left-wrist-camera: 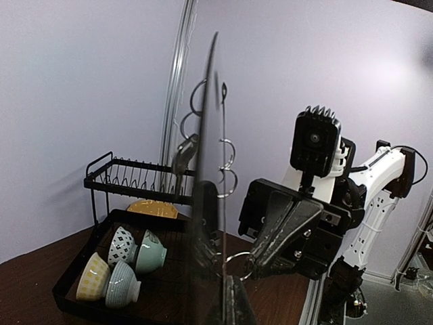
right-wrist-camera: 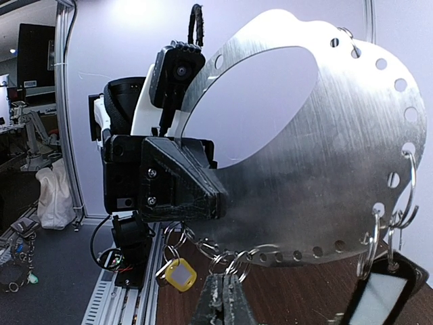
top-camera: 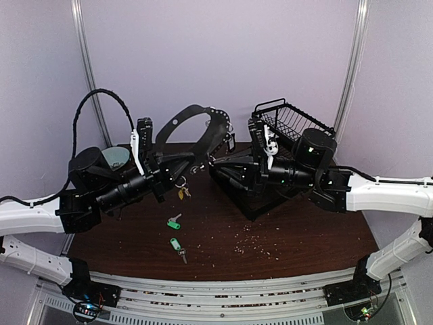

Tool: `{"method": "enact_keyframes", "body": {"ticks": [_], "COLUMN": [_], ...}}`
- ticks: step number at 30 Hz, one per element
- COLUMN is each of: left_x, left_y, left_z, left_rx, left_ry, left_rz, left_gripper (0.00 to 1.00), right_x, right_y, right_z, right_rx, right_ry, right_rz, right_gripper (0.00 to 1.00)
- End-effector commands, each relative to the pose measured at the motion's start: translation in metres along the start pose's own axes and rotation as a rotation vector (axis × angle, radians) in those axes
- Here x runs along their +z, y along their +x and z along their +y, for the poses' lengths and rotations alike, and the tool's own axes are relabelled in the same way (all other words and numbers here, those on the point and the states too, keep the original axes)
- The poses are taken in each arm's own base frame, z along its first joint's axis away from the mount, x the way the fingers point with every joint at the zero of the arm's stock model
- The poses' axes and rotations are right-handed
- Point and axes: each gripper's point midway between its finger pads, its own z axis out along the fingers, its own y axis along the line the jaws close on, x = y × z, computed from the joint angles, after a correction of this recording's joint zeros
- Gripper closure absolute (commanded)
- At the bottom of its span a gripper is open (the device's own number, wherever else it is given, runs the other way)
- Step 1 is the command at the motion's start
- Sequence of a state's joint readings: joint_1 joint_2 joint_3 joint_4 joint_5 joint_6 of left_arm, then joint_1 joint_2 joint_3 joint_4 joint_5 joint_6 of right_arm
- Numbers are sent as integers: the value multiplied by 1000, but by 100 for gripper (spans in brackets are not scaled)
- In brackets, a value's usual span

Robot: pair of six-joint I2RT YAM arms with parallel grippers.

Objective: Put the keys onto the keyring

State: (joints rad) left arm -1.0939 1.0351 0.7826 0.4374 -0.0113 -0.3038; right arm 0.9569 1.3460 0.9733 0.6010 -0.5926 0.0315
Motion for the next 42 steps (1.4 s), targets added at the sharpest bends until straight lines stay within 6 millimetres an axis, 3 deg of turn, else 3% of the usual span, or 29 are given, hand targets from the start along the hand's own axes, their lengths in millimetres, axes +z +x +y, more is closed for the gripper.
{"method": "enact_keyframes", "body": {"ticks": [1,26,33,38,40,42], "left_x": [-1,5,5,4,4,3], "left_y": [-22,-19,-16,-13,-10,-8], "left_z": [-3,-5,-6,-4,-3,-2], "left_rx": [-9,11,11,8,9,9], "left_ry": [19,33,38,32,28,20], "left_rz": [-89,-71,-63,-60,-52,-47], "left_gripper": [100,100,85,85,72,69], "right_x": [-5,-13,-15,-16,-17,-19], "right_y": [-14,-16,-18,-17,-17,-17], "right_z": [6,-1,-2,-4,-3,-4], "right_rx": [-31,-75,-81,-82,-84,-90], "right_ry": [-21,36,41,55,54,61], "right_rz": [-32,-4,-5,10,13,21], "right_gripper": [100,100,100,100,100,100]}}
